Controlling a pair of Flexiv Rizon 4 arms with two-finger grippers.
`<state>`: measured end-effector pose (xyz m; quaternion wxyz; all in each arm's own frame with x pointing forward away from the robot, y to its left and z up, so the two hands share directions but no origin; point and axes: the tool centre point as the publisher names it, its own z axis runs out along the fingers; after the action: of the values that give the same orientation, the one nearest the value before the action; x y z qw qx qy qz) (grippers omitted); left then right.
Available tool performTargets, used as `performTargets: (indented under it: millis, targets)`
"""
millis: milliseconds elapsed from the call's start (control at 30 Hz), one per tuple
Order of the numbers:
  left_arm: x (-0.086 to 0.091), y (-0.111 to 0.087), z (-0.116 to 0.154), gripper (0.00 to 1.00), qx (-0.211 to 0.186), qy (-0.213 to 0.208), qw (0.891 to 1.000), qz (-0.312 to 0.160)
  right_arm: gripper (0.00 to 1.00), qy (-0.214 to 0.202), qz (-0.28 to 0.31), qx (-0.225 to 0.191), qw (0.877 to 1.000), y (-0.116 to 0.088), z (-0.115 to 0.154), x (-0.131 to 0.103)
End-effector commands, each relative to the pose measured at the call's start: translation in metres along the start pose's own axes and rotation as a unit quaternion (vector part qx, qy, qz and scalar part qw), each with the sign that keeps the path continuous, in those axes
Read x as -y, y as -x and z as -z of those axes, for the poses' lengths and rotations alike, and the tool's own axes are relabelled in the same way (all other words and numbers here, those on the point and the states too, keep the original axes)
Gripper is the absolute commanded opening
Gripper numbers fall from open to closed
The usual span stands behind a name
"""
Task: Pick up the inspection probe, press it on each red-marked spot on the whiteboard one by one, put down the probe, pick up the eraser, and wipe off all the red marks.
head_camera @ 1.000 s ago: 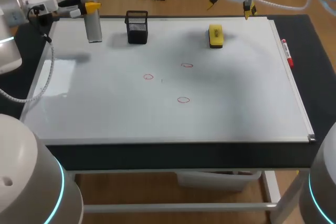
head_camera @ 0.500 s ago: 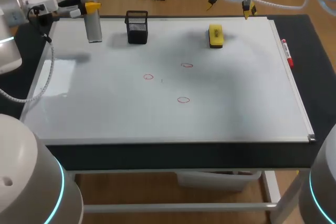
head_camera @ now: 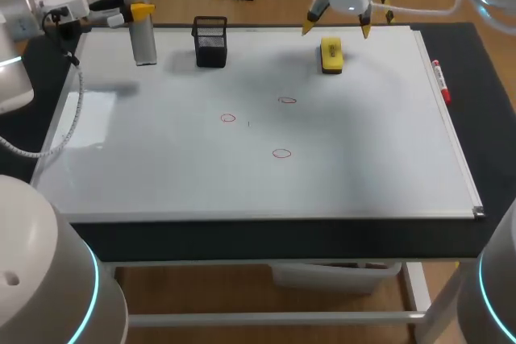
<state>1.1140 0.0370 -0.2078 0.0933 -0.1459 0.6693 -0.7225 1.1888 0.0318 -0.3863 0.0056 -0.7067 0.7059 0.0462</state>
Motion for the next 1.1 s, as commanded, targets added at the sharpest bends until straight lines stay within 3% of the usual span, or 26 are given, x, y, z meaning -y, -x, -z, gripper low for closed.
performTargets:
  millis: [33,500,1100]
  targets:
    - [0.001,-0.002,-0.001,0.0,0.002,0.0,1.0,-0.001,1.0,0.033,0.008,-0.006,0.999,0.007,-0.011,0.01]
    - [0.001,-0.002,-0.001,0.0,0.002,0.0,1.0,-0.001,1.0,0.046,0.0,-0.008,0.999,0.003,-0.031,-0.009]
    - [0.001,-0.002,-0.001,0.0,0.002,0.0,1.0,-0.001,1.0,0.016,-0.036,-0.015,0.999,-0.004,-0.031,-0.023]
